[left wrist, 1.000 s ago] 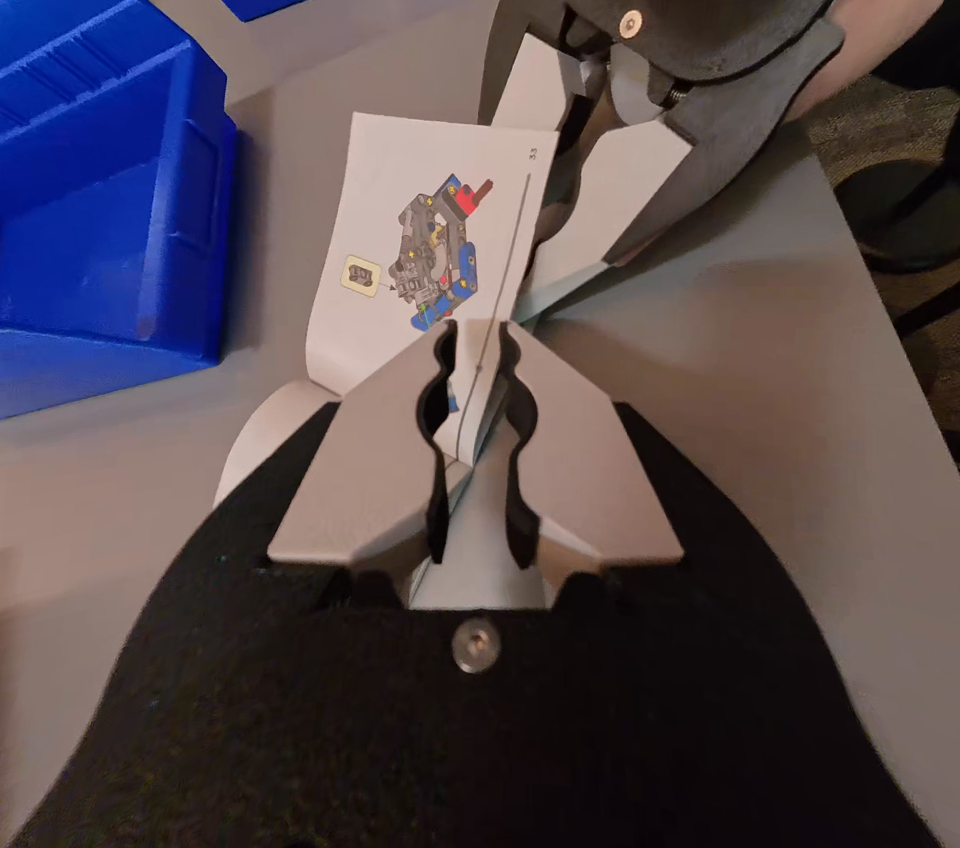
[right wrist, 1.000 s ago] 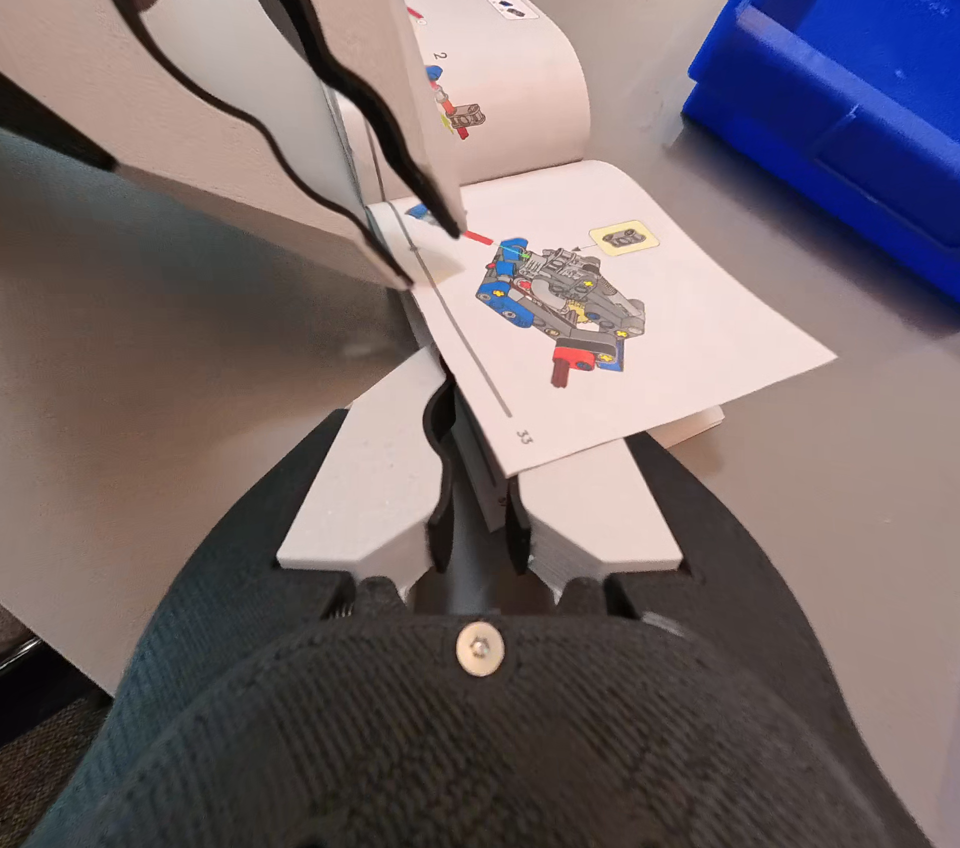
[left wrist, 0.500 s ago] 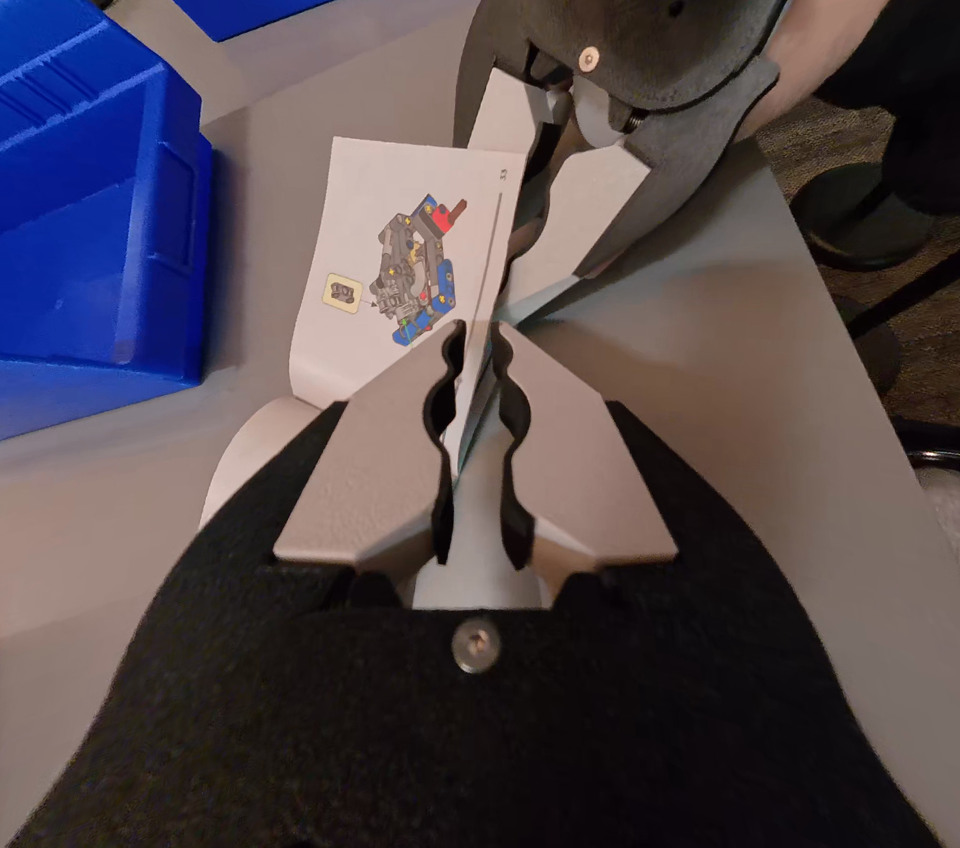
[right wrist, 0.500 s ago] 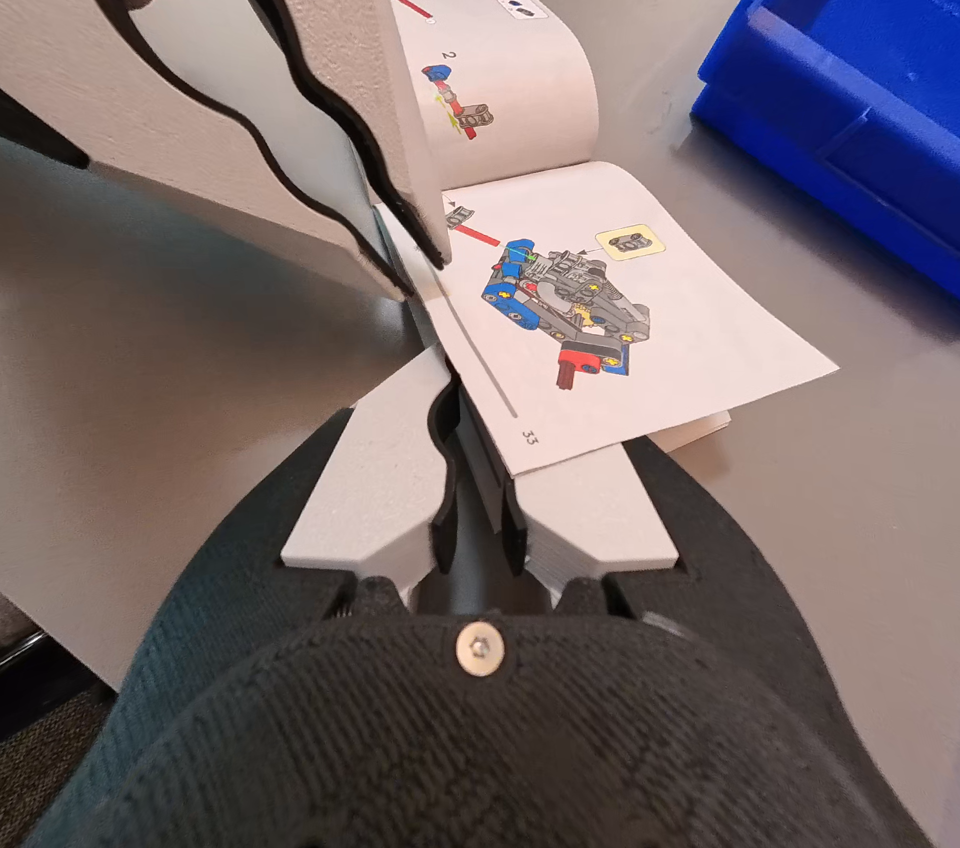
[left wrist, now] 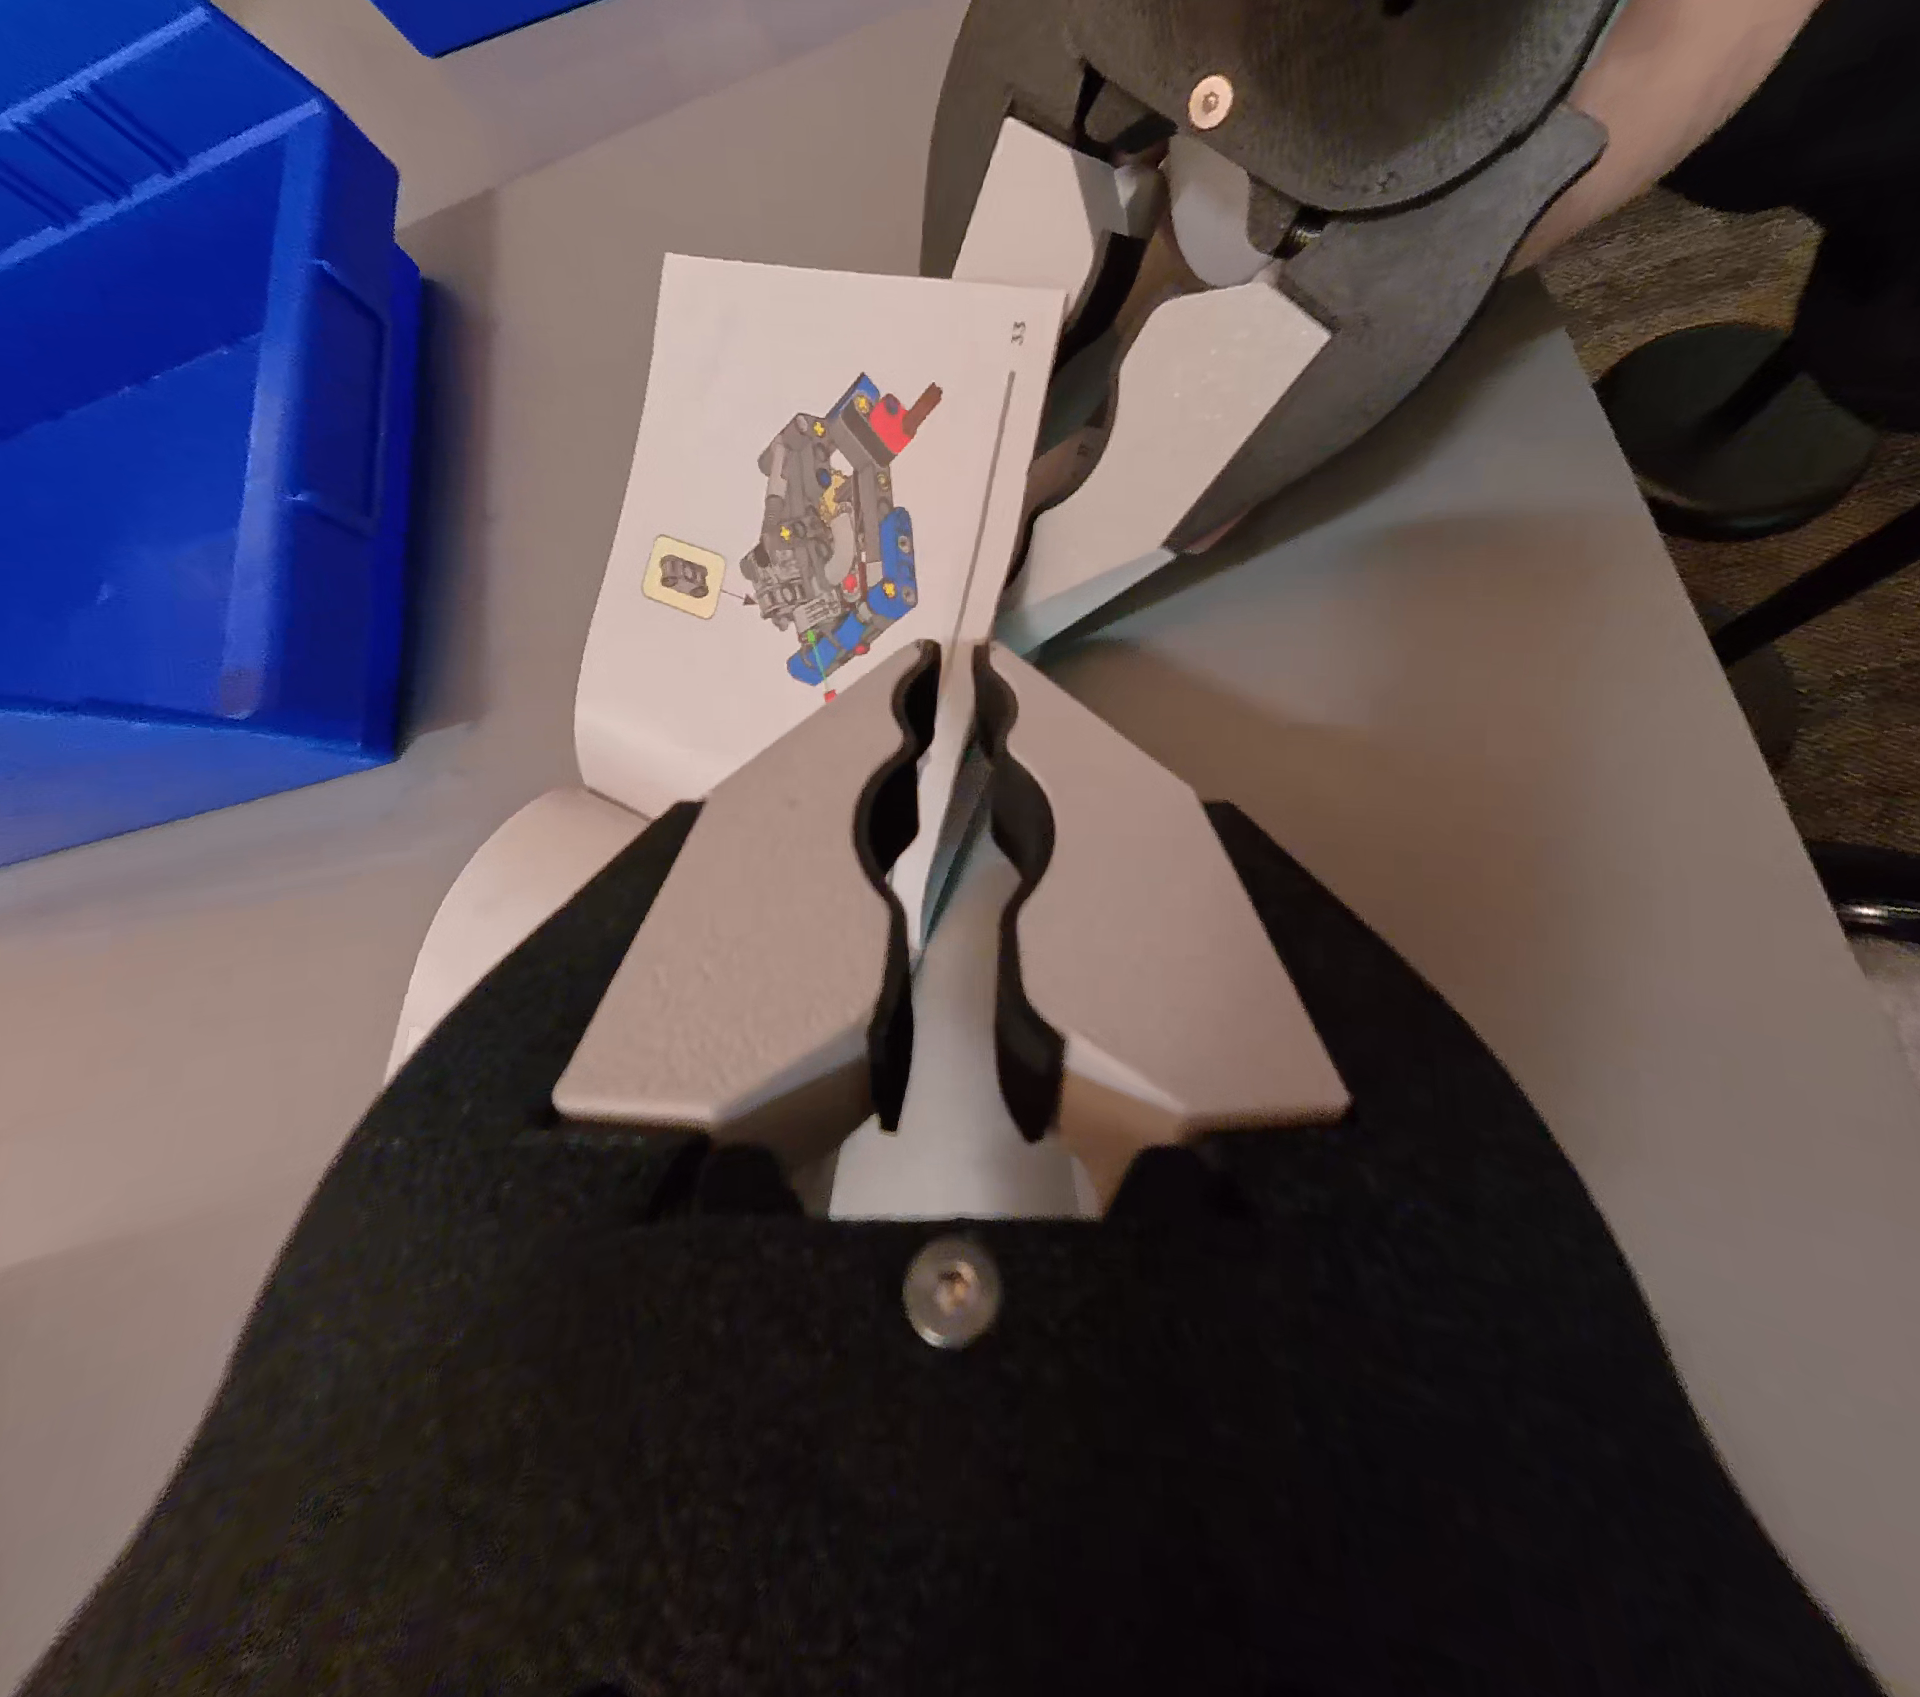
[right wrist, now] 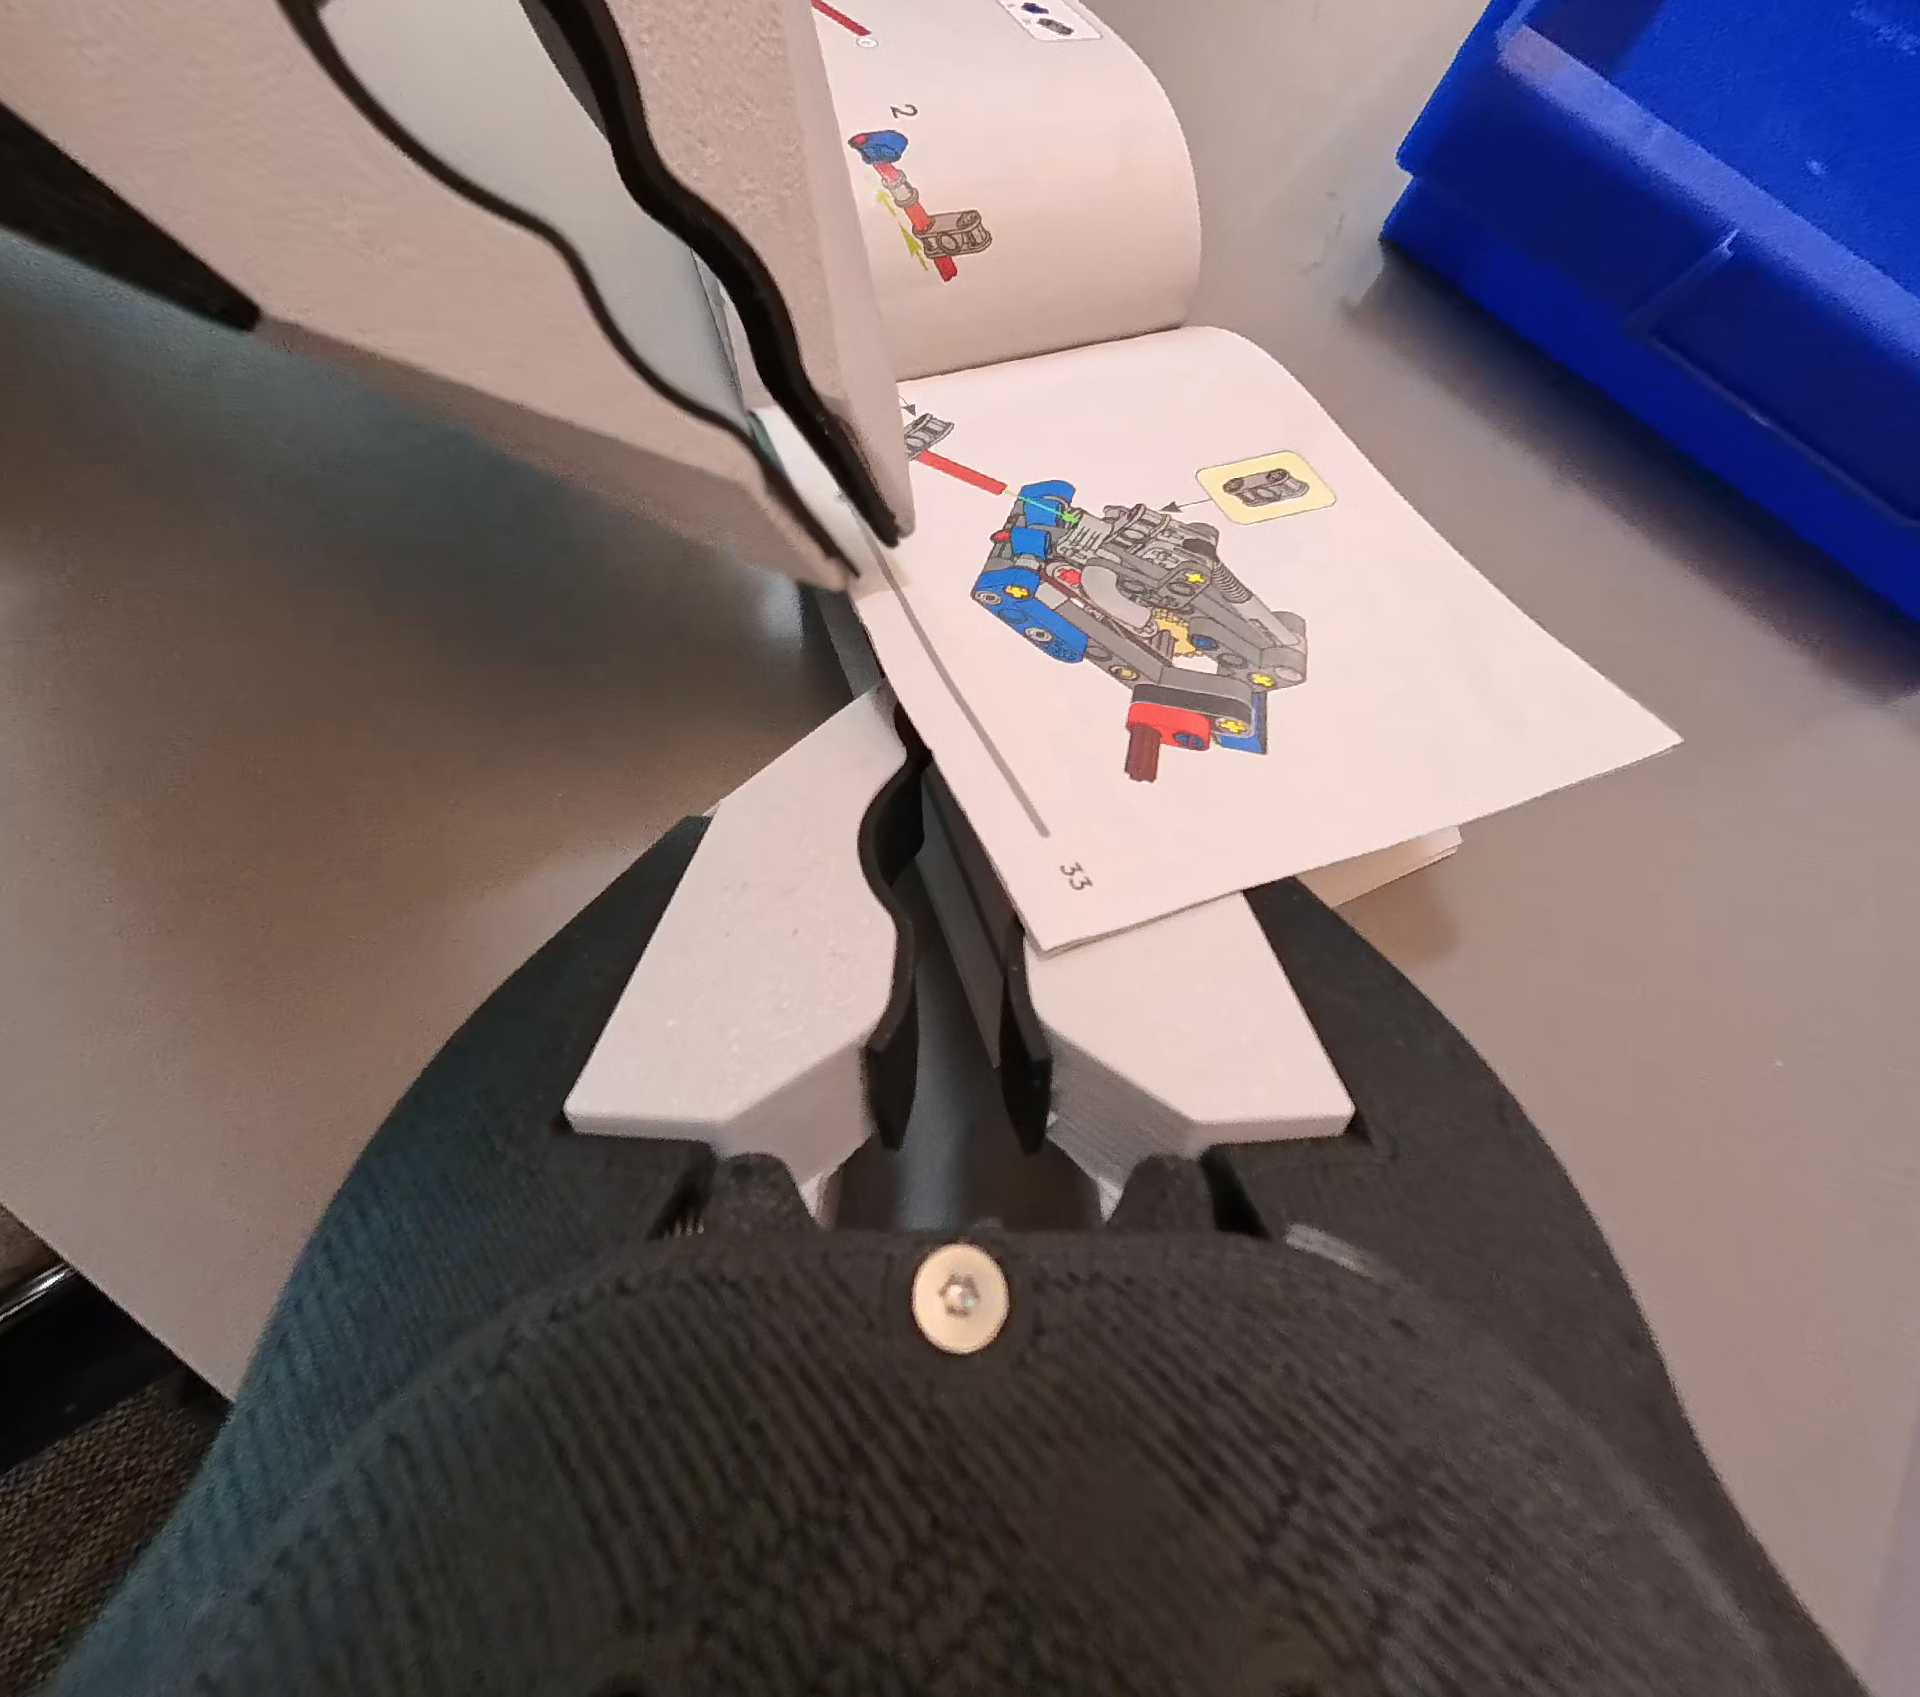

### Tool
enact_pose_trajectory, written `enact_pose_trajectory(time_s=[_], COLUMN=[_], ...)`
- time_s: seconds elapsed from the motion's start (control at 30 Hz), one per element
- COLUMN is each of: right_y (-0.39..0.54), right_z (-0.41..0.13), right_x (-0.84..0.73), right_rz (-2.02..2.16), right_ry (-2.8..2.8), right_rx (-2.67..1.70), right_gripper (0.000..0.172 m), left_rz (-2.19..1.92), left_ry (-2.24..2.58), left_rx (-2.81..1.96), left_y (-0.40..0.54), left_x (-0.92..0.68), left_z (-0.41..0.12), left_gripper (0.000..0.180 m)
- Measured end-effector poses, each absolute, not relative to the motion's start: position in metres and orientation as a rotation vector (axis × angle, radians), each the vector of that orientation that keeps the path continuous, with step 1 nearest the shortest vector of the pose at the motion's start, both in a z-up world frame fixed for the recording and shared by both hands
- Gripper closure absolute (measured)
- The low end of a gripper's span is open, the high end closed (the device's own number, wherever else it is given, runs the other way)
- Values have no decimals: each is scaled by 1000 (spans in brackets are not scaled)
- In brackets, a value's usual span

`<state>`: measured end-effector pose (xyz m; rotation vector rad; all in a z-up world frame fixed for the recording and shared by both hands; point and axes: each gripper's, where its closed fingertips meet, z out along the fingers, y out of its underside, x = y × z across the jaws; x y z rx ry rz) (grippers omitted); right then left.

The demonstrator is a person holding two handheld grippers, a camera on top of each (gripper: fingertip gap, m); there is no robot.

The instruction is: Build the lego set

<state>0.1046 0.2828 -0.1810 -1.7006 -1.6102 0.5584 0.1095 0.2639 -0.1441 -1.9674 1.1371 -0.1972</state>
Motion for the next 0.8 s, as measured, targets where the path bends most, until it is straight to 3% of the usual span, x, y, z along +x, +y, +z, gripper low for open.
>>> enact_pose_trajectory(time_s=[0.33, 0.8], right_y=[288, 306], right_z=[-181, -181], right_x=[108, 142], right_rz=[523, 467], right_ry=[-1594, -1431], right_rx=[-1701, -1907], right_gripper=[171, 169], left_rz=[-124, -185], left_ry=[1161, 817], left_rx=[-2122, -2296], left_y=[276, 292], left_x=[89, 67], left_z=[-183, -185], left_gripper=[180, 180])
